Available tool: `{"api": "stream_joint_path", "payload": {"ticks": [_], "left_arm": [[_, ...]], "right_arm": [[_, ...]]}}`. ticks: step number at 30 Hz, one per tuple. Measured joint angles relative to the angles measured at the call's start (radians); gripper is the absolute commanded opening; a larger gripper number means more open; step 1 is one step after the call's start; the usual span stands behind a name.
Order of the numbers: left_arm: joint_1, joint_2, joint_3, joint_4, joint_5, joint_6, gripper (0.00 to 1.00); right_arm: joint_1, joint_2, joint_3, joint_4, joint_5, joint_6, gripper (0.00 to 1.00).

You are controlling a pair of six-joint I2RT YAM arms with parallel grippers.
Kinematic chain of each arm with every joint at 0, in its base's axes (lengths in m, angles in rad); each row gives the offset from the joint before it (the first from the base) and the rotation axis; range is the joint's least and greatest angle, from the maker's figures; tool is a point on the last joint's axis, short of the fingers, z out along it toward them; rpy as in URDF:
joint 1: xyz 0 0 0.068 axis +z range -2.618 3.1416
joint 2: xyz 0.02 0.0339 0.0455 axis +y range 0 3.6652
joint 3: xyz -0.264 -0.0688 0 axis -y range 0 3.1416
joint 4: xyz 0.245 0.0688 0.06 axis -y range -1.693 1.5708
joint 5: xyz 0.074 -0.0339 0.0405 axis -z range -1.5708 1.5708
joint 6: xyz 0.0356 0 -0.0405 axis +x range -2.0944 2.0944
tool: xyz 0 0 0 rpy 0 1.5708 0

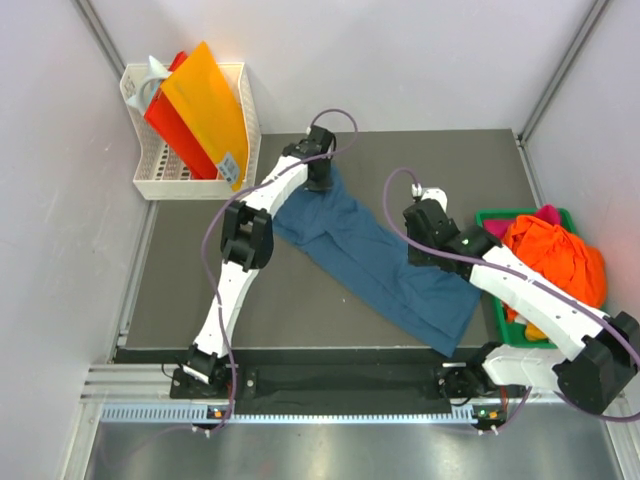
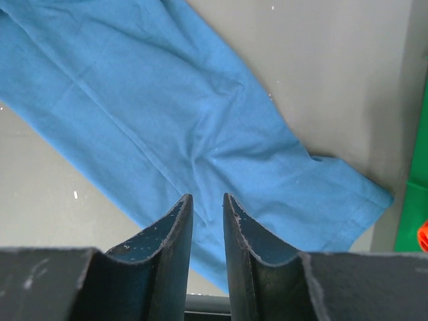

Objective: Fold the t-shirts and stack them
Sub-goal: Rotate the tshirt 90 degrees

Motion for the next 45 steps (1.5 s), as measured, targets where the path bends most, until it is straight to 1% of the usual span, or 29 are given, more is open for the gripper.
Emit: {"api": "stream_joint_path", "payload": {"ticks": [1,3,5,6,8,9,11,12,14,15,18,20,22,26,29,31,32,35,37,40,42,44,45], "left_arm": [[-0.004,-0.024,-0.054,0.043,-0.008,0.004,0.08],[-0.019,-0.121,-0.238,0.178,-0.046,0.008,0.15],[-0.037,-0.240,-0.463,0.302,-0.077,0.003,0.16],[-0.048,-0.298,-0.552,0.330,-0.088,-0.004,0.17],[-0.065,-0.394,-0.675,0.363,-0.111,-0.023,0.17],[-0.072,-0.432,-0.710,0.373,-0.119,-0.032,0.17],[-0.090,-0.547,-0.800,0.410,-0.154,-0.058,0.17],[-0.097,-0.608,-0.848,0.428,-0.174,-0.075,0.17],[-0.106,-0.754,-0.959,0.451,-0.213,-0.111,0.17],[-0.112,-0.850,-1.034,0.467,-0.240,-0.140,0.16],[-0.123,-1.048,-1.184,0.477,-0.294,-0.213,0.14],[-0.130,-1.149,-1.277,0.464,-0.322,-0.270,0.12],[-0.141,-1.207,-1.360,0.447,-0.345,-0.330,0.12],[-0.182,-1.272,-1.503,0.382,-0.366,-0.415,0.12],[-0.207,-1.299,-1.551,0.326,-0.367,-0.447,0.11],[-0.208,-1.311,-1.553,0.303,-0.371,-0.462,0.11],[-0.206,-1.321,-1.553,0.296,-0.374,-0.476,0.11],[-0.206,-1.310,-1.553,0.299,-0.377,-0.476,0.11],[-0.206,-1.272,-1.548,0.304,-0.380,-0.475,0.11],[-0.206,-1.149,-1.506,0.308,-0.388,-0.470,0.08],[-0.206,-1.059,-1.468,0.313,-0.384,-0.464,0.07],[-0.206,-0.970,-1.428,0.327,-0.357,-0.462,0.07],[-0.207,-0.957,-1.424,0.333,-0.348,-0.462,0.07]], "right_arm": [[0.000,0.000,0.000,0.000,0.000,0.000,0.26],[0.000,0.001,0.000,0.001,-0.001,0.000,0.27],[0.000,0.002,0.000,0.005,-0.002,0.001,0.28],[0.000,0.003,0.000,0.011,-0.004,0.001,0.29],[0.000,0.009,0.000,0.034,-0.008,0.001,0.31],[0.000,0.014,0.000,0.047,-0.009,0.001,0.32],[-0.001,0.045,0.001,0.092,-0.016,-0.005,0.31],[-0.001,0.064,0.005,0.108,-0.019,-0.008,0.28],[-0.001,0.136,0.038,0.134,-0.030,-0.019,0.27],[-0.002,0.182,0.065,0.152,-0.039,-0.024,0.24],[-0.003,0.336,0.183,0.204,-0.064,-0.035,0.22],[-0.004,0.439,0.282,0.239,-0.081,-0.042,0.23],[-0.005,0.537,0.392,0.257,-0.101,-0.051,0.24],[-0.007,0.743,0.623,0.283,-0.146,-0.067,0.25],[-0.007,0.855,0.724,0.277,-0.173,-0.078,0.25],[-0.007,0.914,0.758,0.272,-0.187,-0.086,0.25],[-0.008,0.974,0.771,0.252,-0.199,-0.094,0.23],[-0.015,0.988,0.770,0.230,-0.204,-0.092,0.24],[-0.029,0.972,0.725,0.246,-0.199,-0.085,0.27],[-0.054,0.867,0.570,0.272,-0.173,-0.076,0.29],[-0.065,0.757,0.456,0.261,-0.149,-0.073,0.31],[-0.070,0.647,0.390,0.252,-0.123,-0.070,0.32],[-0.070,0.594,0.367,0.254,-0.109,-0.070,0.33]]}}
